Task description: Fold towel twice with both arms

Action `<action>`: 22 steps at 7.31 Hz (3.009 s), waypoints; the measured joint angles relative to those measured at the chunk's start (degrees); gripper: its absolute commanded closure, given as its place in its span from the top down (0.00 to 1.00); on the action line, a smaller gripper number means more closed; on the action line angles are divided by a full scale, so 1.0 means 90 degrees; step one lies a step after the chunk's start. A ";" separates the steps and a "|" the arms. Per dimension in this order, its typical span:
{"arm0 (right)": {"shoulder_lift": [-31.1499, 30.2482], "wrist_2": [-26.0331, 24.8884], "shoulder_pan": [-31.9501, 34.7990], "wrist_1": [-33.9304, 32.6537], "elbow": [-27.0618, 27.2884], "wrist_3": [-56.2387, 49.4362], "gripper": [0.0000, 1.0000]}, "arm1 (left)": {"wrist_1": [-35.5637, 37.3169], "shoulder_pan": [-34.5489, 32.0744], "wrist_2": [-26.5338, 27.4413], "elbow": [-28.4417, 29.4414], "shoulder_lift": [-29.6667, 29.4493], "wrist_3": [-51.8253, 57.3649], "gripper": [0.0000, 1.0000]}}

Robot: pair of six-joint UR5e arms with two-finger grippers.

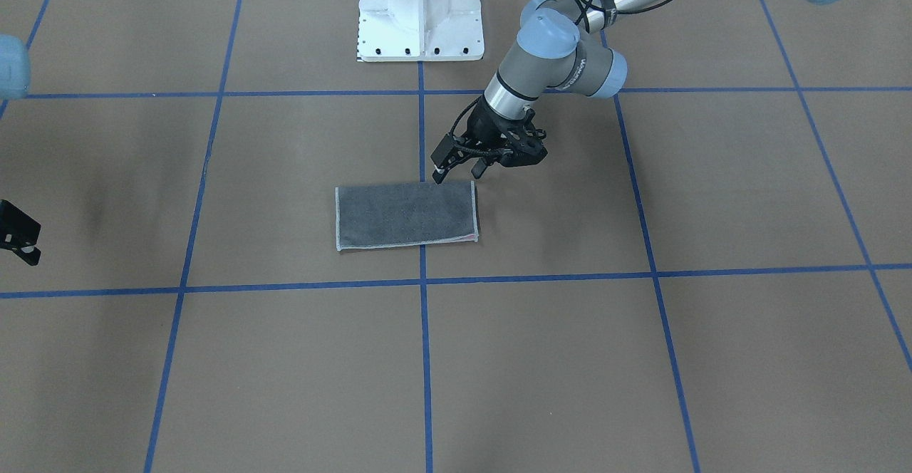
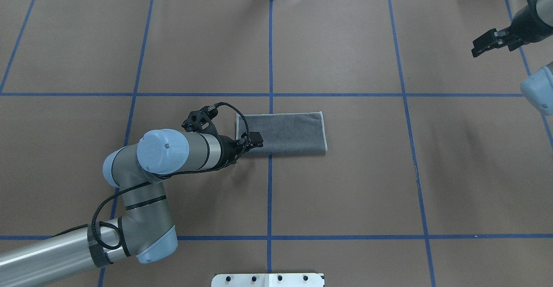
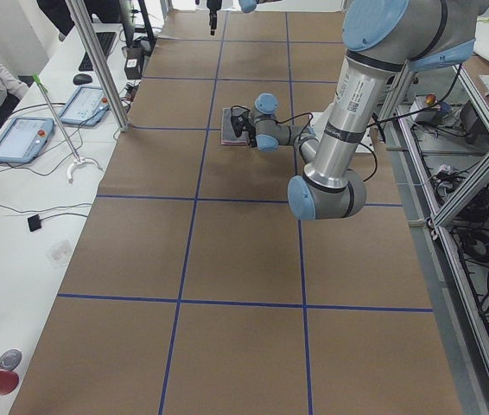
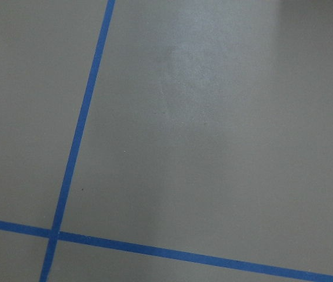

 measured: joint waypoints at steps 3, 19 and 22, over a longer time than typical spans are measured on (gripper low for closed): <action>-0.0018 -0.0017 0.0002 0.0007 0.0000 -0.0004 1.00 | -0.0009 0.0017 0.0115 0.0092 -0.0031 -0.0006 0.99; -0.0011 -0.0060 0.0002 0.0011 0.0009 -0.0004 1.00 | -0.0010 -0.0067 0.0127 0.0071 0.0036 0.0041 0.40; -0.0011 -0.0070 0.0002 0.0011 0.0012 -0.0004 1.00 | -0.0010 -0.0149 0.0121 0.0061 0.0050 0.0067 0.38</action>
